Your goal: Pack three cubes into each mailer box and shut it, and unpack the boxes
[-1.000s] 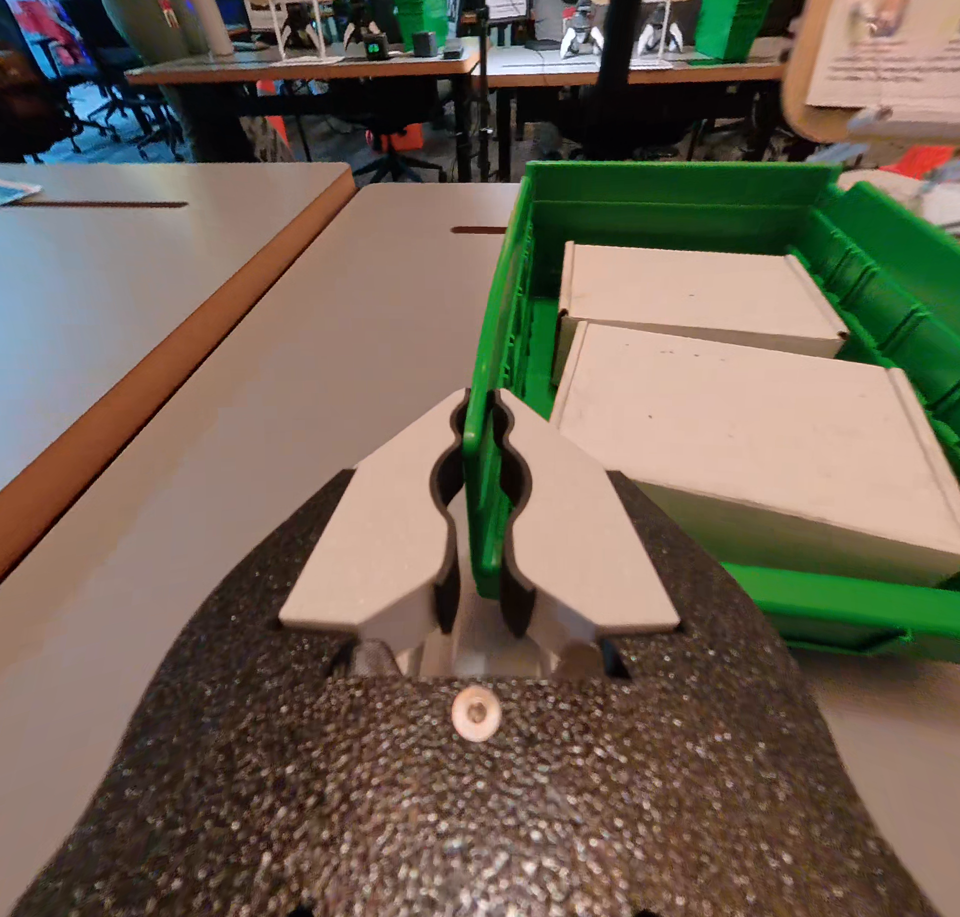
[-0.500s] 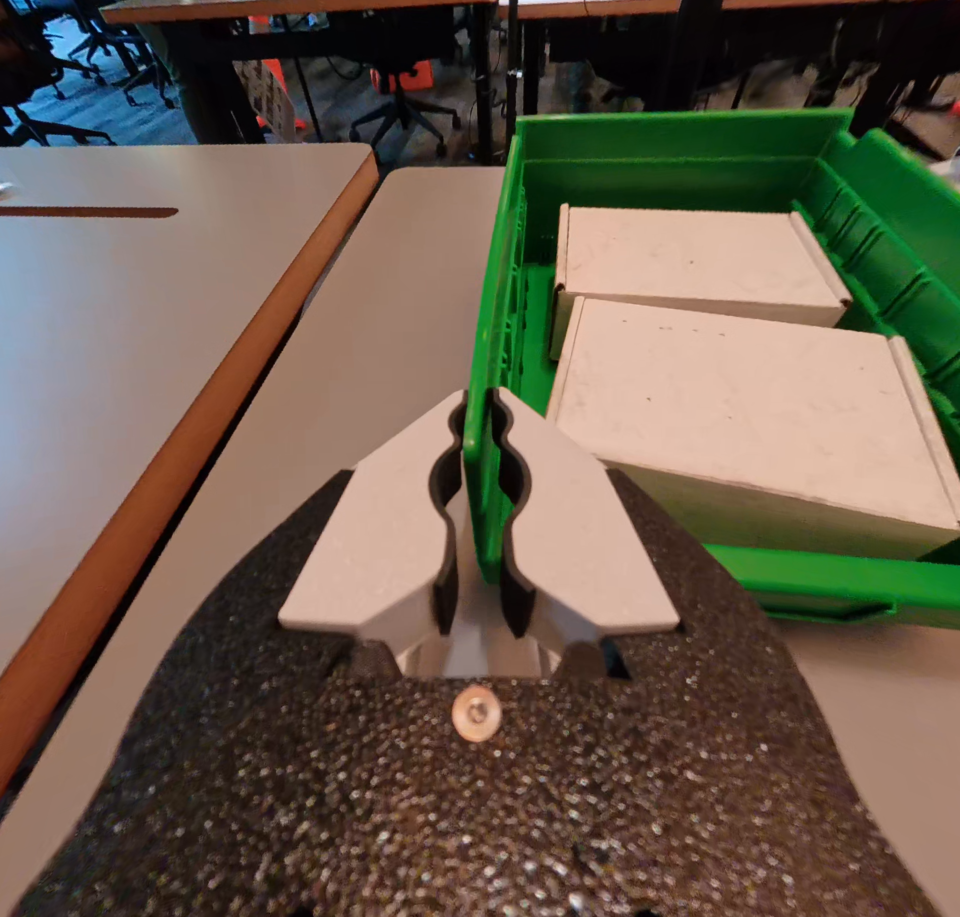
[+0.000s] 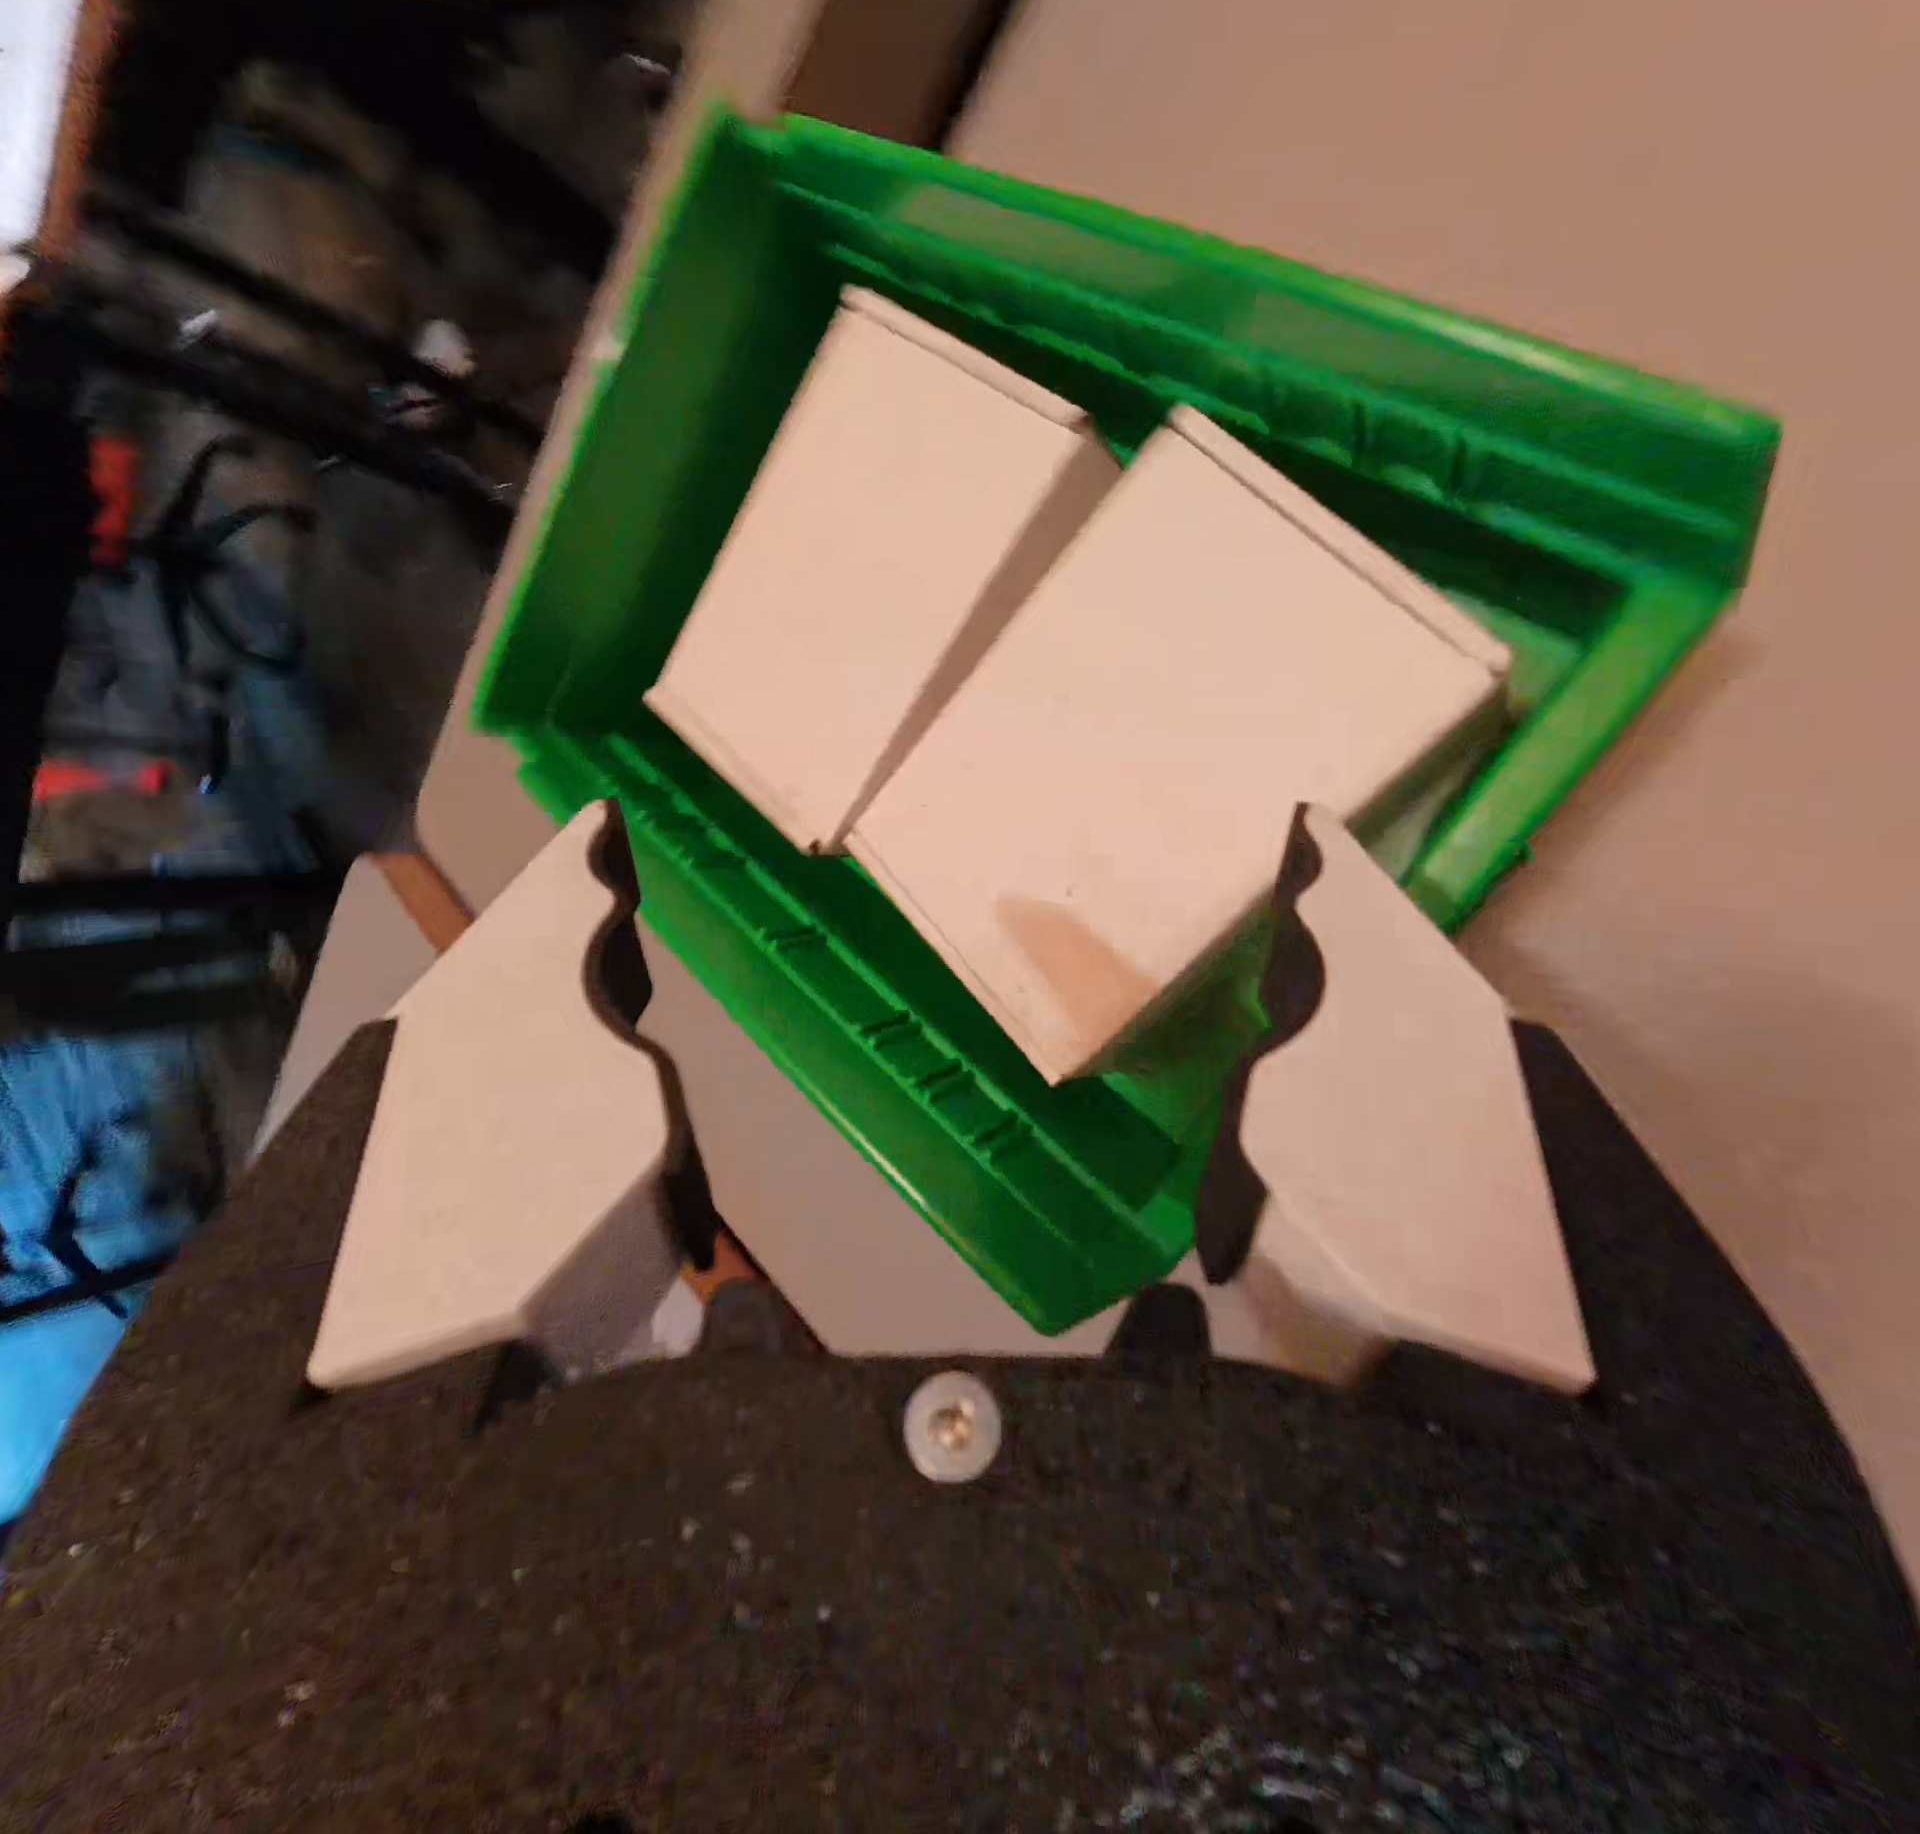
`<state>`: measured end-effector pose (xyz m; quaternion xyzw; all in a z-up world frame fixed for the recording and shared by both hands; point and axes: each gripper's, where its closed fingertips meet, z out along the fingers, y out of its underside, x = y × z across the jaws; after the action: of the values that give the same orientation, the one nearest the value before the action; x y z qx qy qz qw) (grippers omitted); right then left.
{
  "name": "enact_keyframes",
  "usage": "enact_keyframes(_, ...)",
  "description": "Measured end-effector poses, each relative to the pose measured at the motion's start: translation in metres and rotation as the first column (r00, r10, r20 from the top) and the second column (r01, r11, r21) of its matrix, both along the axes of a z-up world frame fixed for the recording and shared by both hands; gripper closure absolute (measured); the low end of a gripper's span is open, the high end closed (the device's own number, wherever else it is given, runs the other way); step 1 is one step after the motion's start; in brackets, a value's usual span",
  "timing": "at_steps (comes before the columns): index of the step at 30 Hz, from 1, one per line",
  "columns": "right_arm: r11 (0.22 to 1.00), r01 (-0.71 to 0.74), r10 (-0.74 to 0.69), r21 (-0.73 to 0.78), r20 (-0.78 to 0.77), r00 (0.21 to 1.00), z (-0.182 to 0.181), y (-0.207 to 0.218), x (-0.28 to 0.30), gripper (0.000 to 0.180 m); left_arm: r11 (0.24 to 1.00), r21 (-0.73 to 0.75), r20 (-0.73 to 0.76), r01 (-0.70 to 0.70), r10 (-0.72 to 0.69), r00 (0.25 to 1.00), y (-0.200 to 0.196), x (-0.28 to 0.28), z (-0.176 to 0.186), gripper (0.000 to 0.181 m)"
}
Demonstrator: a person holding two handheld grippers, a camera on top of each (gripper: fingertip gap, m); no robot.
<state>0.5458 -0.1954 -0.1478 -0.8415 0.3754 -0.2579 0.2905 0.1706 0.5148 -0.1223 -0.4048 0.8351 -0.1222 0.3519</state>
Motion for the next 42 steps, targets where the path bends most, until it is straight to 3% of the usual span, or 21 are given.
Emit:
enact_keyframes(2, 0.996, -0.082, 0.08, 0.029, 0.046, 0.996, 0.018, 0.018, -0.027, 0.06, 0.989, 0.086, -0.194, 0.123, -0.105, 0.975, -0.003, 0.002, -0.025, 0.057)
enact_keyframes(5, 0.971, -0.225, 0.219, 0.082, 0.086, 0.972, 0.029, 0.046, -0.077, 0.066, 0.955, 0.182, -0.421, 0.235, -0.141, 0.896, 0.008, 0.003, -0.054, 0.049)
enact_keyframes(14, 0.916, -0.377, 0.372, 0.133, 0.062, 0.926, 0.003, 0.079, -0.197, 0.069, 0.899, 0.13, -0.682, 0.417, -0.224, 0.696, -0.002, 0.01, -0.099, 0.051)
enact_keyframes(17, 0.9, -0.42, 0.416, 0.114, 0.064, 0.907, -0.003, 0.09, -0.224, 0.069, 0.889, 0.146, -0.703, 0.434, -0.215, 0.677, -0.001, 0.012, -0.105, 0.043)
enact_keyframes(20, 0.883, -0.456, 0.453, 0.107, 0.055, 0.89, -0.012, 0.1, -0.242, 0.07, 0.852, 0.147, -0.691, 0.502, -0.275, 0.669, -0.008, 0.014, -0.098, 0.064)
enact_keyframes(22, 0.888, -0.449, 0.447, 0.1, 0.045, 0.894, -0.018, 0.101, -0.246, 0.069, 0.835, 0.144, -0.672, 0.53, -0.311, 0.672, -0.015, 0.014, -0.095, 0.068)
enact_keyframes(26, 0.882, -0.453, 0.451, 0.13, 0.048, 0.891, -0.021, 0.112, -0.251, 0.069, 0.86, 0.158, -0.691, 0.486, -0.255, 0.676, -0.007, 0.014, -0.102, 0.059)
enact_keyframes(31, 0.87, -0.478, 0.474, 0.12, 0.063, 0.878, -0.022, 0.123, -0.26, 0.07, 0.886, 0.098, -0.699, 0.454, -0.264, 0.665, -0.012, 0.01, -0.1, 0.07)
enact_keyframes(37, 0.884, -0.45, 0.448, 0.125, 0.046, 0.893, -0.033, 0.119, -0.263, 0.069, 0.905, 0.144, -0.757, 0.401, -0.161, 0.634, 0.006, 0.004, -0.127, 0.044)
enact_keyframes(42, 0.877, -0.466, 0.461, 0.121, 0.07, 0.885, -0.032, 0.124, -0.271, 0.07, 0.932, 0.135, -0.763, 0.335, -0.118, 0.636, 0.01, 0.004, -0.123, 0.049)
